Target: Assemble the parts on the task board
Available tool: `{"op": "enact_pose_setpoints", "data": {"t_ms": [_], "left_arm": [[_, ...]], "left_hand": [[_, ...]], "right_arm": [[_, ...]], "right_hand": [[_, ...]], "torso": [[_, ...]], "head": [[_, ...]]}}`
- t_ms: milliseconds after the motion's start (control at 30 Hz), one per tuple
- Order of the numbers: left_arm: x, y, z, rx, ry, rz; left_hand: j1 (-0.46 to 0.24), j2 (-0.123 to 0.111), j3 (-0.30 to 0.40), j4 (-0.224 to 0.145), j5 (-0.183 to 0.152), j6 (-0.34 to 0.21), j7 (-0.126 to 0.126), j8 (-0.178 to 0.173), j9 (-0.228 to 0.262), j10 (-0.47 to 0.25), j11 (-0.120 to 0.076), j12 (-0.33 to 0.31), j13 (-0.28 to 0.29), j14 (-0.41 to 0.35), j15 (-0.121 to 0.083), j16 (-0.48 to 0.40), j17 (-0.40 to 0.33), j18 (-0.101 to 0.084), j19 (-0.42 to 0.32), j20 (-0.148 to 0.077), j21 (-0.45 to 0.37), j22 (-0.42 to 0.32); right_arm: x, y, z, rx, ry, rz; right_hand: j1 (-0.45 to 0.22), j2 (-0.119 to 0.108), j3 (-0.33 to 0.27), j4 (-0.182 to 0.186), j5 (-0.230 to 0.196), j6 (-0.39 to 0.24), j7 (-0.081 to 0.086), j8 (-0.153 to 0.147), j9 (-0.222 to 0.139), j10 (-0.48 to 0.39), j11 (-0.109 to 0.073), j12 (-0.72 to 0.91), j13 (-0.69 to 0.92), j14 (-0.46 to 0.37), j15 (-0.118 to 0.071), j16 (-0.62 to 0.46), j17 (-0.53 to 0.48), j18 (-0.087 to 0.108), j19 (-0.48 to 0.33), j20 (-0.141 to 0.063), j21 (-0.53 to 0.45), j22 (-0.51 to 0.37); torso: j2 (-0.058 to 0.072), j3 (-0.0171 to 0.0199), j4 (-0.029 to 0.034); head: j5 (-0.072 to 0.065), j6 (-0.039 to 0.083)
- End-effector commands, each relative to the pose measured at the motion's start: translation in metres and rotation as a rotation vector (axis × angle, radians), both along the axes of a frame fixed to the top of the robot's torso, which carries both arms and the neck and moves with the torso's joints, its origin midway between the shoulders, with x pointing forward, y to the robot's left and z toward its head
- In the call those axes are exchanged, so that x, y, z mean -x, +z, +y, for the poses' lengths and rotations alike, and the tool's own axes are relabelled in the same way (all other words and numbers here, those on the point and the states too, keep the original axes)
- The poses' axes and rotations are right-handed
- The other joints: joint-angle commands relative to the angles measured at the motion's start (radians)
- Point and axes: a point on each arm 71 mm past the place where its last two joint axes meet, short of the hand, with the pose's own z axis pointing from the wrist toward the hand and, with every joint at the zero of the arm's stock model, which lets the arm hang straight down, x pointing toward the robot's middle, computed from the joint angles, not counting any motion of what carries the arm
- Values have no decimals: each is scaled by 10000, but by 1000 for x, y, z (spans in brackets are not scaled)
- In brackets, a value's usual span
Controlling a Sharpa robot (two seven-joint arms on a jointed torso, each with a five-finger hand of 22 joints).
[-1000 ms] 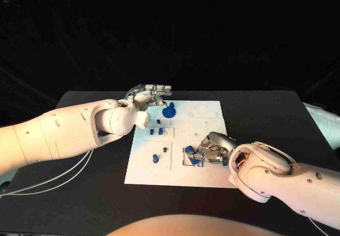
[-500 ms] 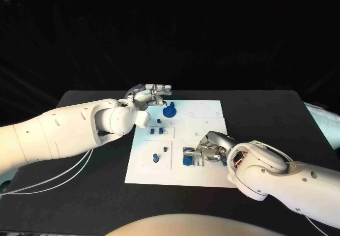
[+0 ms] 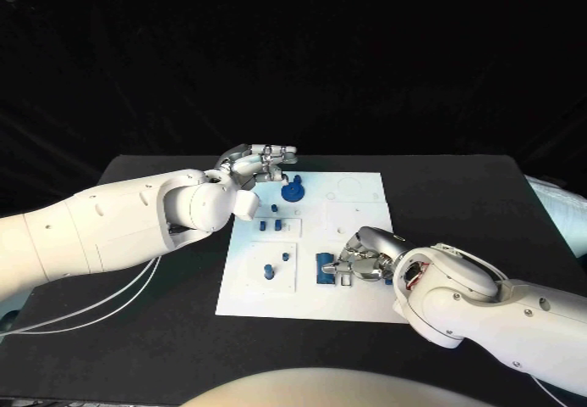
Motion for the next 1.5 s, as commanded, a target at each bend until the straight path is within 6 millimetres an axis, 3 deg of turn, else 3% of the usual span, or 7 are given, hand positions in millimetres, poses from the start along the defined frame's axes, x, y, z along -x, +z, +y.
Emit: {"op": "enact_pose_setpoints", "data": {"t_ms": [33, 333, 567, 733, 900, 1100, 1500], "left_arm": [[0, 1, -3, 63, -220, -82], [0, 1, -2, 57, -213, -79], [1, 1, -2, 31, -231, -96], [1, 1, 0, 1, -191, -105], [1, 1, 1, -11, -164, -115], [1, 1, 2, -12, -157, -123], [1, 1, 1, -3, -179, -121]], "left_hand": [[-54, 49, -48, -25, 24, -90, -3, 56, -4, -62, -26, 44, 0, -71, -22, -44, -9, 108, -64, 5, -63, -8], [-44, 49, -49, -36, 25, -97, -4, 61, -4, -70, -27, 53, -1, -75, -23, -44, -15, 110, -67, 5, -65, -10], [-44, 49, -49, -36, 25, -97, -4, 61, -4, -70, -27, 53, -1, -75, -23, -44, -15, 110, -67, 5, -65, -10], [-44, 49, -49, -36, 25, -97, -4, 61, -4, -70, -27, 53, -1, -75, -23, -44, -15, 110, -67, 5, -65, -10], [-44, 49, -49, -36, 25, -97, -4, 61, -4, -70, -27, 53, -1, -75, -23, -44, -15, 110, -67, 5, -65, -10], [-44, 49, -49, -36, 25, -97, -4, 61, -4, -70, -27, 53, -1, -75, -23, -44, -15, 110, -67, 5, -65, -10], [-44, 49, -49, -36, 25, -97, -4, 61, -4, -70, -27, 53, -1, -75, -23, -44, -15, 110, -67, 5, -65, -10]], "right_arm": [[2, 1, 3, 115, 384, -207], [1, 2, 1, 220, 380, -496], [2, 7, -11, -131, 46, -780], [3, 14, -36, -532, -156, -494], [0, 23, -64, -225, -387, -386], [-1, 25, -88, 728, -490, -502], [-3, 15, -102, 1977, -781, -682]], "right_hand": [[521, -53, 86, -321, 45, -39, -39, -3, 28, 61, -41, -10, 39, 509, -49, -14, 26, -92, 1, -46, -29, 597], [1456, 26, 360, -961, -76, -26, -59, 10, 82, 103, -69, 9, 124, 519, -70, 7, 79, -105, 35, -66, -7, 645], [1387, 173, 397, -928, 321, -61, -44, -31, 82, 82, -58, -92, 82, 519, -65, -2, 77, -106, 38, -68, -9, 649], [1456, 319, 481, -934, 722, -515, 122, -377, -49, -144, 59, -531, -204, 535, 13, 59, 185, -101, 17, -26, -30, 622], [1571, 298, 508, -1018, 763, -714, 241, -613, -141, -244, 160, -717, -318, 533, 102, 65, 205, -98, -3, 48, -47, 602], [1588, 274, 499, -1036, 776, -633, 254, -669, -158, -546, 182, -1385, -810, 462, 133, -138, -67, -48, -140, 94, -172, 412], [1347, 258, 396, -850, 783, -429, 226, -715, -162, -554, 169, -1607, -977, 462, 132, -145, -28, -48, -139, 119, -183, 421]], "torso": [[-2, 2, 9], [0, -1, -2], [-7, -3, 6], [-1, -10, 0], [-14, -16, -37], [-18, -1, -62], [-17, -15, -18]], "head": [[-10, -8], [-29, 14], [-114, 43], [-217, 81], [-329, 129], [-330, 124], [-396, 125]]}}
